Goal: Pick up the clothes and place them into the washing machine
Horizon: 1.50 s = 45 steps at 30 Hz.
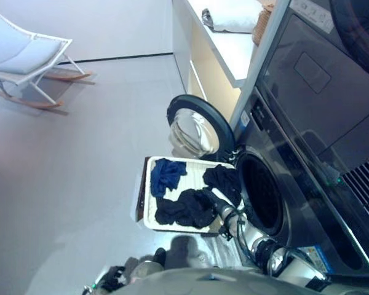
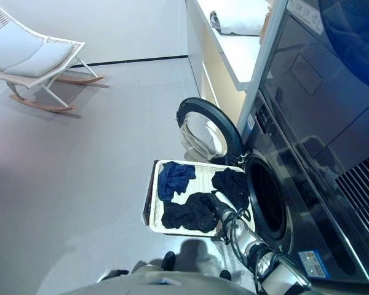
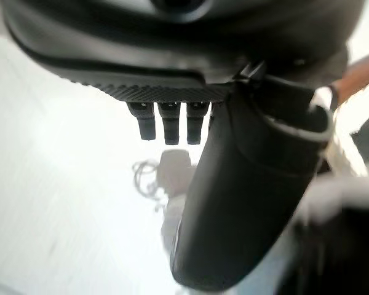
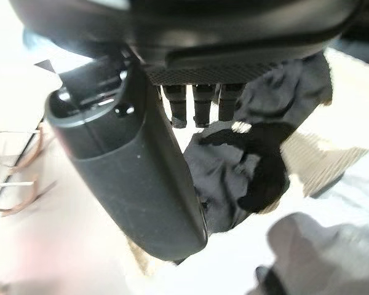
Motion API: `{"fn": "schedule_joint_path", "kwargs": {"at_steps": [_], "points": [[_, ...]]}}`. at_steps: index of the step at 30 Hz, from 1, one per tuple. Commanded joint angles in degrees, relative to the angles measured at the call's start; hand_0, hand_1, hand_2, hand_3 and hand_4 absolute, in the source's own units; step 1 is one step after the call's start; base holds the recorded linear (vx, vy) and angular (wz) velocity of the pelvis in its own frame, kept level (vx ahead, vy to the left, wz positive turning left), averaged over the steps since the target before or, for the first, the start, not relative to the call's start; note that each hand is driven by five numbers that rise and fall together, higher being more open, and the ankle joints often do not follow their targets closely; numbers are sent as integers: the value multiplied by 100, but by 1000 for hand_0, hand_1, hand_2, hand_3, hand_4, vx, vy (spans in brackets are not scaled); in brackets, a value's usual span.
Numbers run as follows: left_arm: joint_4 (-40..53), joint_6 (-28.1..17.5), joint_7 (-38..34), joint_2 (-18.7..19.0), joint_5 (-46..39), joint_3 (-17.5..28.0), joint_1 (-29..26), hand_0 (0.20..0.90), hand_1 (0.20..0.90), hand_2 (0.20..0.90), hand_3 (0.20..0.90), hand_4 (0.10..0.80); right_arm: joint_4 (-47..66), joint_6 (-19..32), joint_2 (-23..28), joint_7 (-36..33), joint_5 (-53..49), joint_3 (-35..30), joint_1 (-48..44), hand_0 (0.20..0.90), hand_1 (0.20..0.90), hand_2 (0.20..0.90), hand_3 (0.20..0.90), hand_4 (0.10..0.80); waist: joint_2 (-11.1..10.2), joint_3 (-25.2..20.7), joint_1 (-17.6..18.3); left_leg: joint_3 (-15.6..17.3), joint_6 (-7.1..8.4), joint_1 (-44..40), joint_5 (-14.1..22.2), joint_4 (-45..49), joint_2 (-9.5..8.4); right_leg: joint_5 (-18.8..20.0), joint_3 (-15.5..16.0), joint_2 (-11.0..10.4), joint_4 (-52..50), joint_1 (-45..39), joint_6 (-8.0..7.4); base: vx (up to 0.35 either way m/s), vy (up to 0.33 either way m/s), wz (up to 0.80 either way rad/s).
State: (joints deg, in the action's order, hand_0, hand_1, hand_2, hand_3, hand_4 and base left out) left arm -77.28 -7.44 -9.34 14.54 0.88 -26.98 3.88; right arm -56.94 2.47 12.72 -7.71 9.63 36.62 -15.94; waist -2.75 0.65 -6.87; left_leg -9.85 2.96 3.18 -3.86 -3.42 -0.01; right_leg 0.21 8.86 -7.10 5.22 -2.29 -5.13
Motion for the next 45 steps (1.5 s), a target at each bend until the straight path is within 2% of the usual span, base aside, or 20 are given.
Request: {"fn": "schedule_joint_path", "kwargs": {"at_steps": [1, 5, 9, 11, 12, 14, 16, 20, 23, 25, 26, 27, 30, 36, 38, 40, 41, 42, 45], "points": [[-253, -148, -214, 252, 166, -55, -508, 900, 900, 900, 900, 800, -76, 213, -149, -397, 400, 122, -631, 900, 900, 900, 900, 800, 11, -253, -123, 53, -142, 392, 56, 15, -258, 23, 30, -297, -449, 210, -345, -58, -1, 21], [130, -188, -412, 255, 191, -373, -779, 900, 900, 900, 900, 800, -703, 37, -173, -795, 809, 315, -1240, 900, 900, 900, 900, 800, 127, 85, -301, -134, -67, 841, -128, 0, -315, 92, 249, -352, -390, 425, -353, -127, 2, 28], [258, -232, -551, 288, 126, -556, -1042, 900, 900, 900, 900, 800, -1035, -44, -188, -1030, 907, 431, -1690, 900, 900, 900, 900, 800, 231, 386, -359, -215, -29, 1248, -243, 108, -371, 162, 293, -384, -445, 709, -325, -172, 10, 36], [409, -294, -731, 312, -89, -680, -1402, 900, 900, 900, 900, 800, -1336, -96, -168, -1229, 774, 475, -2093, 900, 900, 900, 900, 800, 372, 709, -399, -304, 19, 1695, -425, 168, -450, 206, 290, -381, -526, 1074, -266, -191, 7, 37], [406, -294, -731, 311, -91, -679, -1410, 900, 900, 900, 900, 800, -1341, -94, -168, -1229, 773, 473, -2102, 900, 900, 900, 900, 800, 372, 700, -398, -306, 19, 1719, -424, 178, -451, 202, 291, -382, -538, 1098, -266, -109, 27, 32], [520, -355, -885, 323, -221, -772, -1593, 900, 900, 900, 900, 800, -1486, -142, -122, -1336, 725, 543, -2487, 900, 900, 900, 900, 800, 507, 960, -453, -298, 13, 2023, -486, 318, -529, 275, 152, -393, -672, 1426, -222, -102, 83, 13], [498, -360, -949, 332, -360, -766, -1693, 900, 900, 900, 900, 800, -1608, -180, -111, -1427, 724, 563, -2776, 900, 900, 900, 900, 800, 551, 1083, -510, -268, -2, 2197, -550, 317, -523, 322, 15, -377, -735, 1673, -197, -93, 79, -12], [555, -355, -1084, 350, -427, -806, -1919, 900, 900, 900, 900, 800, -1947, -277, -42, -1616, 736, 513, -3100, 900, 900, 900, 900, 800, 646, 1264, -604, -232, -7, 2487, -595, 411, -568, 324, -48, -371, -849, 1955, -165, -82, 51, -14], [725, -400, -1277, 379, -559, -897, -2278, 900, 900, 900, 900, 800, -2381, -447, 104, -1764, 897, 563, -3655, 900, 900, 900, 900, 800, 851, 1601, -712, -177, 0, 2947, -631, 639, -660, 314, -143, -376, -1132, 2438, -112, -174, 63, 1], [811, -387, -1338, 318, -536, -967, -2411, 900, 900, 900, 900, 800, -2579, -527, 218, -1838, 1000, 519, -3831, 900, 900, 900, 900, 800, 979, 1673, -782, -139, 4, 3141, -639, 760, -683, 298, -146, -394, -1270, 2675, -96, -91, 62, -10], [811, -387, -1339, 318, -536, -968, -2412, 900, 900, 900, 900, 800, -2581, -526, 218, -1839, 1000, 517, -3832, 900, 900, 900, 900, 800, 973, 1679, -785, -131, 3, 3142, -625, 774, -686, 279, -154, -399, -1292, 2682, -96, -100, 79, -14], [951, -386, -1410, 264, -574, -1027, -2546, 900, 900, 900, 900, 800, -2741, -633, 339, -1877, 1142, 507, -4017, 900, 900, 900, 900, 800, 1131, 1793, -835, -122, -5, 3355, -608, 950, -745, 226, -209, -401, -1508, 2952, -60, -83, 66, -11], [1156, -412, -1448, 228, -563, -1121, -2699, 900, 900, 900, 900, 800, -2993, -765, 630, -1790, 1294, 504, -4296, 900, 900, 900, 900, 800, 1338, 1862, -907, -86, -1, 3639, -608, 1110, -807, 169, -258, -460, -1743, 3276, -37, -75, 49, -5], [1276, -433, -1523, 181, -600, -1116, -2829, 900, 900, 900, 900, 800, -3065, -804, 1096, -1710, 1322, 427, -4634, 900, 900, 900, 900, 800, 1569, 2012, -917, 13, 47, 4039, -598, 1388, -860, -10, -384, -488, -2275, 3851, 27, -58, 43, -5], [1256, -431, -1539, 179, -611, -1122, -2858, 900, 900, 900, 900, 800, -3035, -787, 1222, -1703, 1305, 449, -4712, 804, 804, 804, 804, 736, 1584, 2052, -890, 38, 78, 4189, -590, 1516, -875, -87, -444, -479, -2501, 4045, 66, -51, 6, 2], [1224, -424, -1554, 158, -629, -1122, -2861, 900, 900, 900, 900, 800, -3000, -777, 1276, -1725, 1295, 483, -4794, 378, 378, 378, 378, 452, 1570, 2059, -859, 77, 88, 4325, -527, 1673, -881, -144, -498, -454, -2712, 4246, 100, -44, 2, 5], [1212, -412, -1563, 151, -626, -1129, -2868, 900, 900, 900, 900, 800, -3001, -776, 1287, -1725, 1301, 507, -4836, 321, 321, 321, 321, 414, 1564, 2065, -846, 105, 83, 4417, -504, 1756, -877, -166, -540, -443, -2814, 4359, 114, -59, -5, 4], [1191, -407, -1560, 139, -631, -1129, -2875, 900, 900, 900, 900, 800, -3003, -772, 1312, -1730, 1306, 535, -4880, 300, 300, 300, 300, 400, 1550, 2074, -830, 110, 81, 4467, -483, 1824, -874, -184, -581, -421, -2860, 4420, 126, -47, -13, 4], [1144, -384, -1563, 126, -651, -1116, -2887, 900, 900, 900, 900, 800, -2984, -771, 1302, -1761, 1319, 592, -4936, 300, 300, 300, 300, 400, 1483, 2105, -769, 130, 61, 4619, -393, 2048, -830, -269, -653, -358, -3080, 4608, 182, -37, -31, -3]]}}
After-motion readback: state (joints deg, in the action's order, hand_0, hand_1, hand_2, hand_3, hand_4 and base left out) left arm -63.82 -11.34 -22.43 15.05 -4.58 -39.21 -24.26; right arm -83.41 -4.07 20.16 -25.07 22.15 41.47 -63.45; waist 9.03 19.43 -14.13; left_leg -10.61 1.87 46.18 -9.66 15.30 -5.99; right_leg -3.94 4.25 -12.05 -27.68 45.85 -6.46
